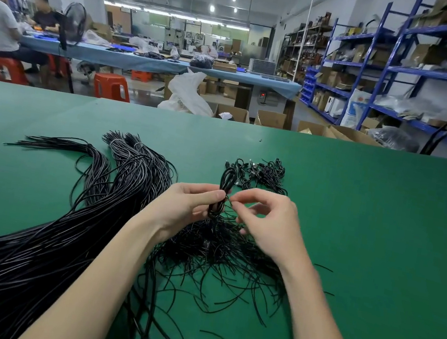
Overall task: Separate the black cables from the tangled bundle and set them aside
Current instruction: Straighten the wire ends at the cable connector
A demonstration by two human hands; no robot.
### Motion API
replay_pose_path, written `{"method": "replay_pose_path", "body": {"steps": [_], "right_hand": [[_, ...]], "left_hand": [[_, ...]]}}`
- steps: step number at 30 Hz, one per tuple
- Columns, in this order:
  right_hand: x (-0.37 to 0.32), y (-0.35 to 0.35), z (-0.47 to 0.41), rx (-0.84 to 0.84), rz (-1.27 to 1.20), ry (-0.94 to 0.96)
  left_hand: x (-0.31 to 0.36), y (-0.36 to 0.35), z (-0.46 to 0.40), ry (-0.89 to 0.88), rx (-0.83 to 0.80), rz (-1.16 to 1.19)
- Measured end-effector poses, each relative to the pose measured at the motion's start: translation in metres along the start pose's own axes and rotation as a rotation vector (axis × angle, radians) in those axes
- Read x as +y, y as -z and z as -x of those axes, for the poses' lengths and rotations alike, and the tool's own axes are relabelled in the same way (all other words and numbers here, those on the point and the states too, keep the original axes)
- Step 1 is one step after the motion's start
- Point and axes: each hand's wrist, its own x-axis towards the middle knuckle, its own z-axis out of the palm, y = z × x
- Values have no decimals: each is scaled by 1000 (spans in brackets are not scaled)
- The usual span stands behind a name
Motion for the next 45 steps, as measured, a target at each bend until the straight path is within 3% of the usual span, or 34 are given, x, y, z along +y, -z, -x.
{"method": "replay_pose_path", "body": {"steps": [2,6,12,15,21,34,39,43,45], "right_hand": [[-1,2,0,2,147,112],[-3,7,1,-23,159,163],[-2,4,-2,-33,-155,-52],[1,3,-2,-69,-205,-70],[4,-1,0,5,-101,115],[4,4,-1,30,114,169],[7,-1,-1,76,-34,92],[8,3,0,41,68,164],[10,5,0,38,-5,136]], "left_hand": [[0,0,-1,10,11,15],[1,1,-2,9,2,2],[-2,-1,-3,-54,2,-19],[-3,-2,-2,-44,-49,-33],[1,-2,-1,-22,-54,-51],[0,-6,1,-98,-26,-82],[3,-5,3,-150,-25,-150],[0,-8,2,-118,-6,-105],[0,-9,2,-111,-37,-69]]}}
